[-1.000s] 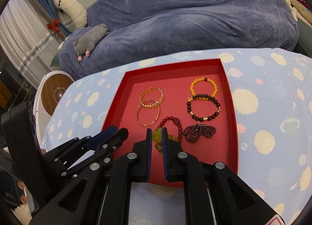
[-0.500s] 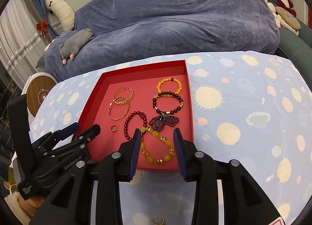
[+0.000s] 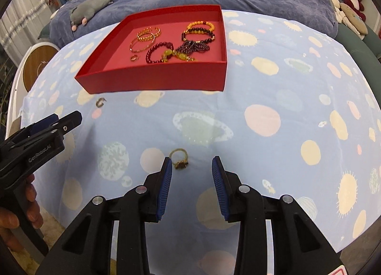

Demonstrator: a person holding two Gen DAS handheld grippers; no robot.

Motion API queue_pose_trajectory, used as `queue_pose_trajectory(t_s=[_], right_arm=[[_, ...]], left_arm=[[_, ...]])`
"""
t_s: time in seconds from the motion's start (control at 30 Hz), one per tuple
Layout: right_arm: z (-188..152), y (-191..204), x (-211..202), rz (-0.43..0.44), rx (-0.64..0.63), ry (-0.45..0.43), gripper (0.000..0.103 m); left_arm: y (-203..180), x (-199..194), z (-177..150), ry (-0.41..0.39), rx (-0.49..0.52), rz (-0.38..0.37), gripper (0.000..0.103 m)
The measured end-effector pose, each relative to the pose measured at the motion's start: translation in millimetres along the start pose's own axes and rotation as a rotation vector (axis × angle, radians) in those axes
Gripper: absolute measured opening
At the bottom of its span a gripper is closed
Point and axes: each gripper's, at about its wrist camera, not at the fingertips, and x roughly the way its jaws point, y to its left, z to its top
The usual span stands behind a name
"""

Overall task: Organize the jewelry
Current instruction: 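Grasp the gold ring with the right gripper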

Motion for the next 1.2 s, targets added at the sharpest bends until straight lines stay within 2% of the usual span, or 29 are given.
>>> queue_pose_trajectory(t_s=[0.23,0.77,0.93,1.1,1.2], right_arm=[[-5,11,13,-0.019,-0.04,0.048,0.035],[0,19,24,-0.02,-0.05,0.08,0.032],[2,17,25,-0.018,-0.046,0.079,0.027],[5,13,27,-0.02,-0.044,0.077,0.015],[5,14,26,-0.019,-0.044,0.075,0.014]], left_arm=[[-9,-3,-21,0.009,0.027,0.01,0.061],[-12,0,-25,0.022,0.025,0.003,0.061],[-13,1,-26,0.025,0.026,-0.002,0.061],[-13,2,-26,0.028,0.023,-0.002,0.061],[-13,2,-26,0.028,0.023,-0.002,0.061]])
